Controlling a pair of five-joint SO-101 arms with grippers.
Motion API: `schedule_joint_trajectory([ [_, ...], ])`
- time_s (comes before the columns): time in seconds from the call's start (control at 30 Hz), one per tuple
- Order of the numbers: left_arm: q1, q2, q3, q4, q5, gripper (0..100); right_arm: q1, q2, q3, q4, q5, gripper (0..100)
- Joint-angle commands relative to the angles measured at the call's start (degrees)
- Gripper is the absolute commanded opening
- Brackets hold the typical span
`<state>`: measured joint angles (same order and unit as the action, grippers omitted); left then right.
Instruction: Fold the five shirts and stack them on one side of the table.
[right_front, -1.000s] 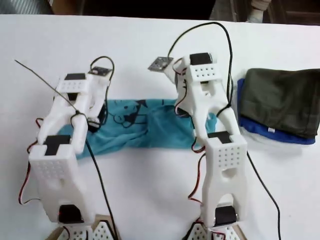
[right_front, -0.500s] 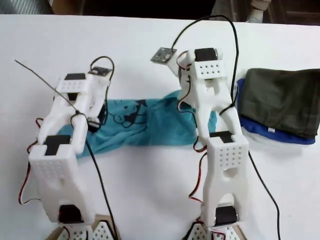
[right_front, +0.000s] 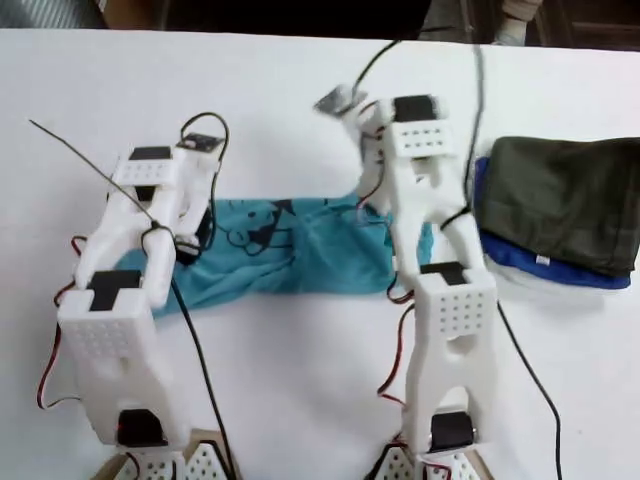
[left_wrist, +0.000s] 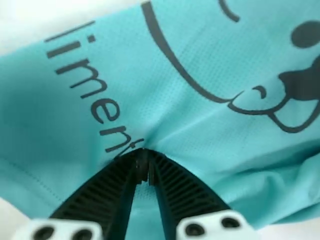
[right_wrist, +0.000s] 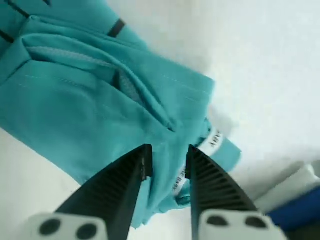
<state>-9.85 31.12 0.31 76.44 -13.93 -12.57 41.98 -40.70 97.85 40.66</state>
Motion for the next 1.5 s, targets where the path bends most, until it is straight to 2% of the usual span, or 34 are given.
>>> schedule_joint_trajectory([
  [0.0,-0.88,0.88,-1.89,-2.20,0.00,3,-2.68,-0.84,2.11,-0.04,-0.62,12.2],
  [0.5,-0.88,0.88,-1.89,-2.20,0.00,3,1.36,-0.40,2.55,-1.36,-0.18,14.2],
  [0.77,-0.88,0.88,-1.89,-2.20,0.00,3,0.04,4.09,2.02,-1.54,-0.18,14.0],
  [0.83,-0.88,0.88,-1.89,-2.20,0.00,3,-0.04,4.26,1.93,-2.33,-0.18,11.4],
  [0.93,-0.88,0.88,-1.89,-2.20,0.00,3,0.31,4.00,0.44,-2.68,-0.53,1.5],
  [1.37,-0.88,0.88,-1.89,-2.20,0.00,3,0.48,-2.24,-3.69,-1.45,-0.09,2.4],
  [1.47,-0.88,0.88,-1.89,-2.20,0.00,3,0.48,-2.24,-3.78,-1.80,2.20,2.4],
])
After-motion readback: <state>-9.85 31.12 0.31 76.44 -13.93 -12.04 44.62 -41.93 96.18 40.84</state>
